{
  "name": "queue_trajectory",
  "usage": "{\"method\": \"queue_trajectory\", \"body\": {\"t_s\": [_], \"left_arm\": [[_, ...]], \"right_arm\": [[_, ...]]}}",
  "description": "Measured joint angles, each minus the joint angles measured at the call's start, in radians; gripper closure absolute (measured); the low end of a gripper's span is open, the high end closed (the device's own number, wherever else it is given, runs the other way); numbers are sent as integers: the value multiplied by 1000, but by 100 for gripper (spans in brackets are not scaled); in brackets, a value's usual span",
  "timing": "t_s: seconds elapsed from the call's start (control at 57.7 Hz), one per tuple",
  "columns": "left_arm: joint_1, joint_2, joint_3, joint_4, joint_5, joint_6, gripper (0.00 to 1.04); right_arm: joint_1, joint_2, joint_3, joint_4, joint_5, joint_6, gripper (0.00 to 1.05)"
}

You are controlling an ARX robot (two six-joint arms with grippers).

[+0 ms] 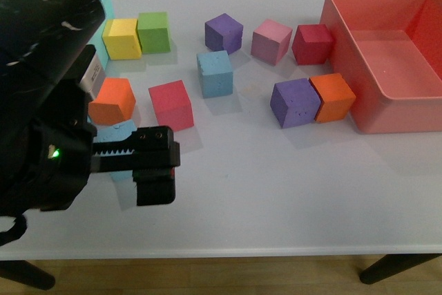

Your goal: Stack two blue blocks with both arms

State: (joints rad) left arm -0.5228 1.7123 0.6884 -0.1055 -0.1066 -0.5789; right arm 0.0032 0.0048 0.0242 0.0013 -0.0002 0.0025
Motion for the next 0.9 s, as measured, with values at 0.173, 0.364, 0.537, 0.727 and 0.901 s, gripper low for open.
{"method": "queue_trajectory", "body": {"t_s": [0.173,0.364,0.537,0.727,0.901], "left_arm": [[59,125,116,18,-53,20,9],[127,229,196,22,-100,63,9],[148,299,263,18,-99,64,9],[143,337,311,7,-93,51,9],[134,379,323,14,-96,51,9]], "right_arm": [[0,0,0,0,0,0,9],[0,0,0,0,0,0,9],[0,0,0,0,0,0,9],[0,0,0,0,0,0,9],[0,0,0,0,0,0,9]]}}
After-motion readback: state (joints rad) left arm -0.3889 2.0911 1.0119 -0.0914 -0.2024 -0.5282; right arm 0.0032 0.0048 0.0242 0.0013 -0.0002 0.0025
